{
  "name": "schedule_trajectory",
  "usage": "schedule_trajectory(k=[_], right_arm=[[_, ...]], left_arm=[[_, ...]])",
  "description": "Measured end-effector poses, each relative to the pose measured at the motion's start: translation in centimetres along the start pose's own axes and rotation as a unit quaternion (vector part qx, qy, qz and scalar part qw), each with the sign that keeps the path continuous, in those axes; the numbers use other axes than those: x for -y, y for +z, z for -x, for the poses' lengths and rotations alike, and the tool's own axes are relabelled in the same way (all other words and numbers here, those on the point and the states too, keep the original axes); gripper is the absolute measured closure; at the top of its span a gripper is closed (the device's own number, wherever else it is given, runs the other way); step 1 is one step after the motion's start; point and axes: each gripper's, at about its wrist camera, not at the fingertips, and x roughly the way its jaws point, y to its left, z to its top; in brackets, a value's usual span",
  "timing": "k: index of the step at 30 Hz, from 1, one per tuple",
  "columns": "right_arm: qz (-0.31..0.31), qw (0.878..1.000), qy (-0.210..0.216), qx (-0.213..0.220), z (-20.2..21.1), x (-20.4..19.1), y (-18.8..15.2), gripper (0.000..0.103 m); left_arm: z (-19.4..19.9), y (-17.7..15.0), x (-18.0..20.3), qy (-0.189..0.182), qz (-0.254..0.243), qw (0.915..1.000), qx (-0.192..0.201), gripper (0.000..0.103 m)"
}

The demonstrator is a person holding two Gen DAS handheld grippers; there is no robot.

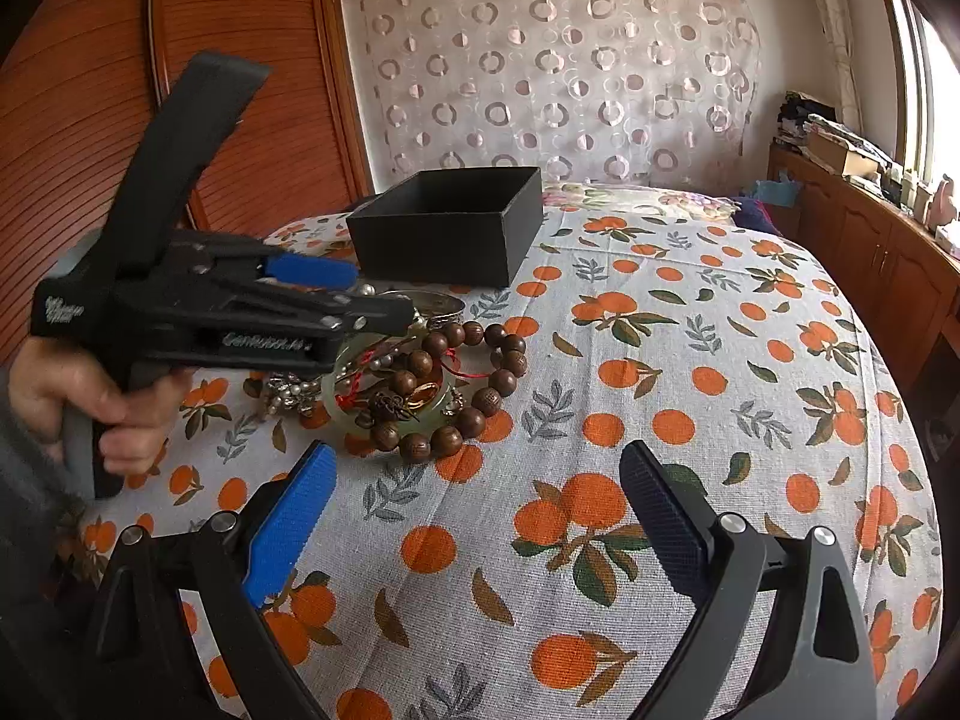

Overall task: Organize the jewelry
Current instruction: 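Reach the left gripper into the pile and close on the silver bangle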

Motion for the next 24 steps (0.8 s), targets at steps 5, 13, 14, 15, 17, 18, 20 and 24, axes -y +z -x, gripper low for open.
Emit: schedule_trajectory(k=[5,13,14,15,17,18,20,24], right_arm=[[-0.001,1.0,0.0,0.001,0.1,0.2,0.0,0.007],[-0.002,1.0,0.003,0.001,0.0,-0.4,0.1,0.007],[-0.002,1.0,0.003,0.002,0.0,-0.3,0.1,0.007],[-0.002,1.0,0.004,0.002,0.0,-0.4,0.1,0.007],[-0.003,1.0,0.004,0.002,0.0,-0.3,0.1,0.007],[-0.003,1.0,0.004,0.002,0.0,-0.4,0.1,0.007],[-0.003,1.0,0.004,0.002,0.0,-0.4,0.1,0.007],[-0.003,1.0,0.006,0.001,-0.1,-0.5,0.1,0.007]], left_arm=[[-1.7,0.8,-0.3,-0.017,0.004,0.9996,-0.021,0.036],[-2.7,2.1,0.3,-0.018,-0.016,0.9995,-0.022,0.036],[-2.8,2.3,0.2,-0.019,-0.019,0.9994,-0.023,0.036],[-3.0,2.4,0.2,-0.021,-0.02,0.9992,-0.026,0.036],[-3.6,2.6,0.1,-0.033,-0.025,0.9985,-0.038,0.036],[-3.9,2.7,0.0,-0.035,-0.024,0.9981,-0.045,0.036],[-4.5,2.5,-0.3,-0.035,-0.022,0.9973,-0.061,0.036],[-3.9,2.3,-0.4,-0.037,-0.027,0.9967,-0.067,0.036]])
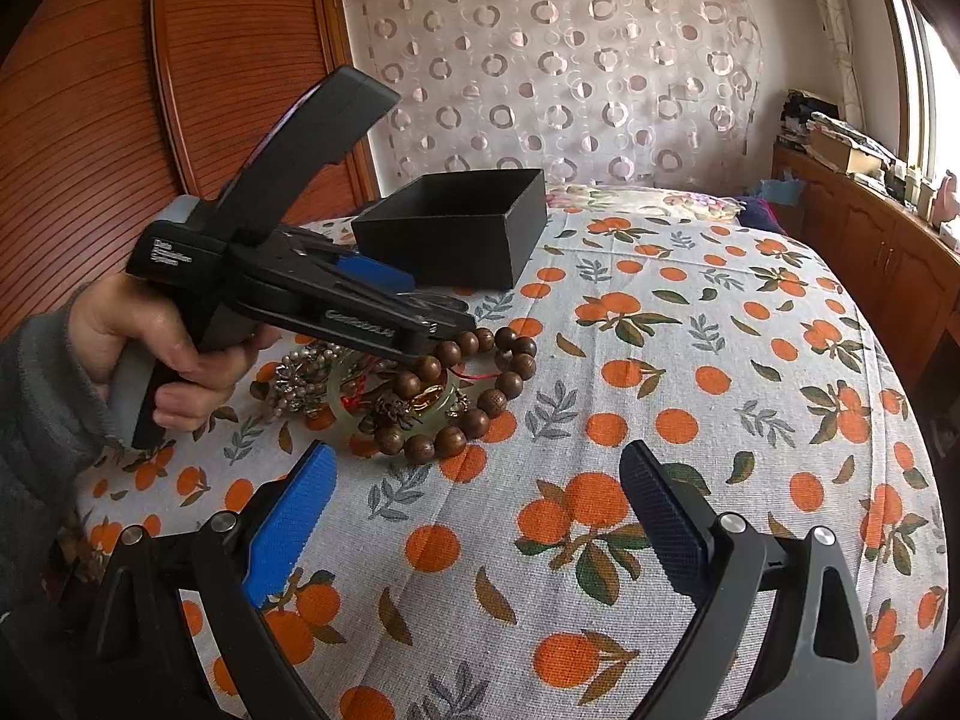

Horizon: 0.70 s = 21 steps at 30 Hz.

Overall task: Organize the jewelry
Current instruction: 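Reach the left gripper into the pile and close on the silver bangle, then lift the silver bangle with the left gripper while the right gripper grasps the wooden bead bracelet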

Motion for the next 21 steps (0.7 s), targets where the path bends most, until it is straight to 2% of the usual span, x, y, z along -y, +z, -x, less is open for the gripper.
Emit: schedule_trajectory(k=[3,6,8,14,16,21], right_arm=[[0.0,1.0,0.0,0.0,0.1,0.1,-0.1,0.007],[0.0,1.0,0.0,0.0,0.1,0.0,-0.1,0.007],[0.0,1.0,0.001,0.0,0.0,0.0,-0.1,0.007],[-0.002,1.0,0.003,0.0,0.1,0.0,-0.1,0.007],[-0.002,1.0,0.003,0.0,0.1,-0.1,-0.1,0.007],[-0.001,1.0,0.002,0.0,0.2,0.1,0.0,0.007]], left_arm=[[0.3,-0.5,-0.2,-0.006,-0.004,1.0,-0.001,0.036],[0.4,-0.6,-0.1,-0.012,-0.01,0.9999,0.002,0.041],[0.3,-0.4,0.1,-0.009,-0.015,0.9998,0.003,0.044],[-0.6,0.5,0.9,0.006,-0.03,0.9995,-0.001,0.045],[-0.6,0.5,0.9,0.003,-0.029,0.9996,-0.002,0.049],[-0.1,-0.1,0.7,0.012,-0.019,0.9997,0.008,0.049]])
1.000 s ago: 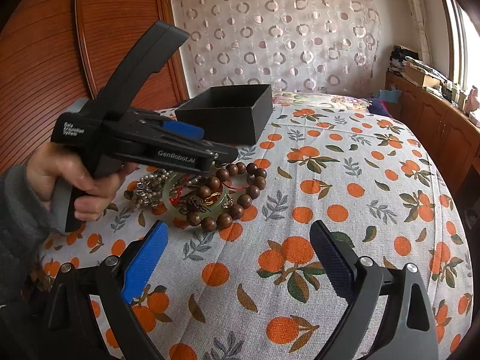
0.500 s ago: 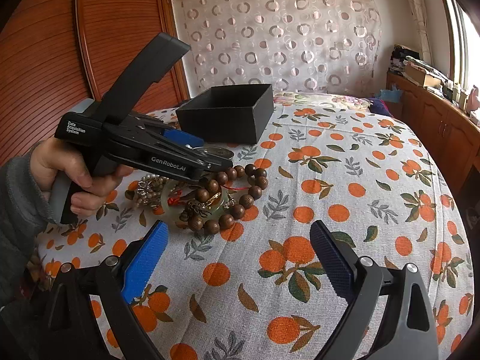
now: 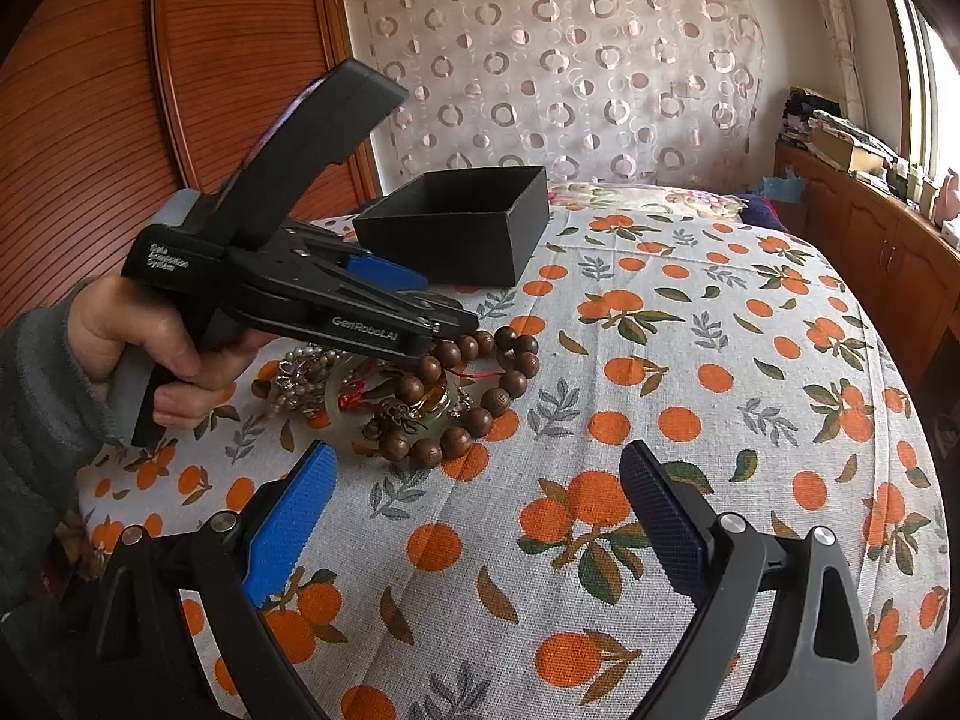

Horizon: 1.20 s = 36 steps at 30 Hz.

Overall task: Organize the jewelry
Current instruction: 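Lift the silver bangle with the left gripper while the right gripper grasps the wooden bead bracelet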

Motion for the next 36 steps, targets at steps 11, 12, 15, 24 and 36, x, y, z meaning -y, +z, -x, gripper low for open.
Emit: schedule_trajectory(k=[11,12,15,24,36], right_arm=[[0.004,1.0,-0.002,-0.011,-0.8,-0.4,0.0,0.007],[0.006,1.0,-0.003,-0.012,-0.9,-0.5,0.1,0.007],[0.013,1.0,-0.003,-0.016,-1.3,-0.3,0.7,0.007],[0.023,0.999,0.024,-0.03,-2.2,0.6,2.6,0.03],[0.038,0.996,0.06,-0.06,-5.3,-1.0,4.2,0.056]], left_arm=[[6.6,-1.5,-2.3,-0.002,0.085,0.9907,0.106,0.049],[7.0,-1.5,-2.5,-0.002,0.088,0.99,0.111,0.049],[8.4,-1.7,-2.8,0.001,0.092,0.988,0.124,0.049],[10.5,-4.0,-3.1,0.017,0.116,0.9825,0.145,0.049],[11.0,-6.3,-3.3,0.033,0.134,0.979,0.15,0.049]])
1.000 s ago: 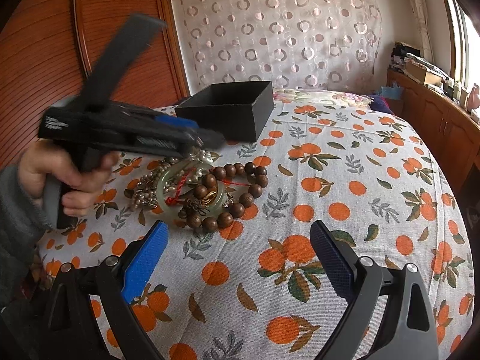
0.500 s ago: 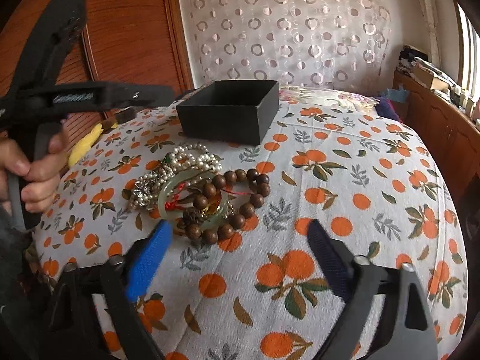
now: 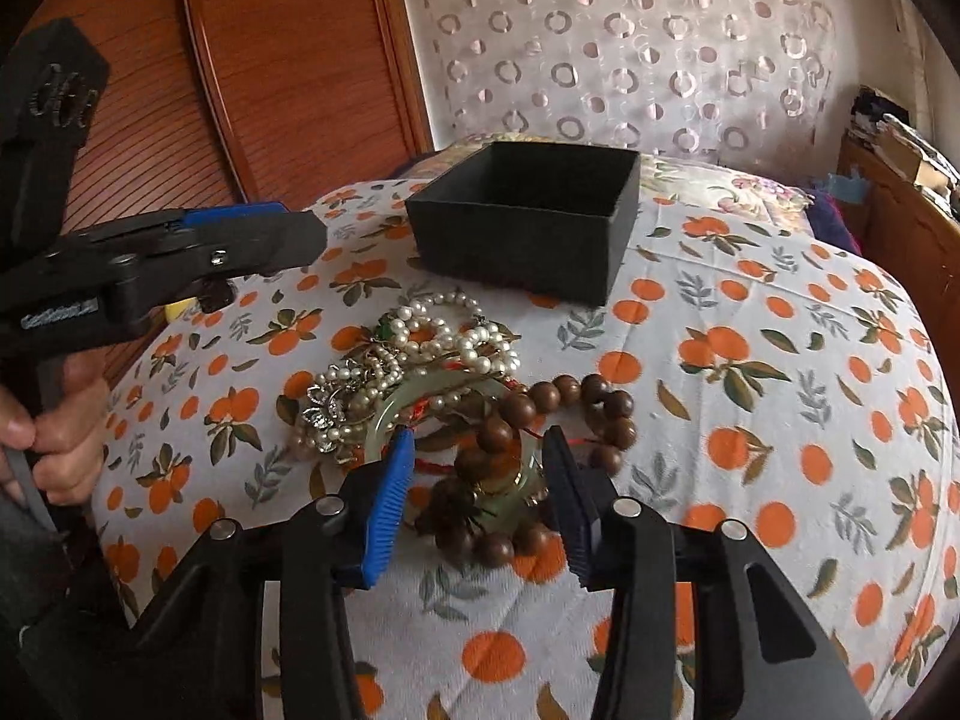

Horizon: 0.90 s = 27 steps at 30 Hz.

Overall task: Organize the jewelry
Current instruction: 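Lift the silver bangle with the left gripper while the right gripper grasps the wooden bead bracelet, then drop the silver bangle into the black box with the left gripper while the right carries the bead bracelet over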

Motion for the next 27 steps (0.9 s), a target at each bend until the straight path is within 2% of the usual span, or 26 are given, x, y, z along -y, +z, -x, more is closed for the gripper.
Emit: schedule_trajectory(k=[7,10,13,19,27], right_arm=[[0.009,1.0,-0.021,-0.018,-1.3,0.1,0.1,0.057],[0.015,1.0,-0.017,-0.02,-1.3,0.1,0.0,0.068],[0.021,0.999,-0.021,-0.012,-0.9,0.2,0.2,0.087],[0.02,0.999,-0.026,0.006,0.4,1.5,1.0,0.088],[0.027,0.998,-0.039,0.048,2.7,3.2,3.8,0.088]], left_arm=[[0.1,-0.1,0.2,0.002,-0.001,1.0,0.001,0.049],[0.1,-0.2,0.2,0.003,-0.001,1.0,0.001,0.049],[0.1,-0.2,0.2,0.004,-0.001,1.0,0.002,0.049],[-0.2,0.8,0.2,0.009,-0.002,0.9999,0.004,0.049],[-2.4,4.1,-0.6,0.017,0.003,0.9998,0.004,0.049]])
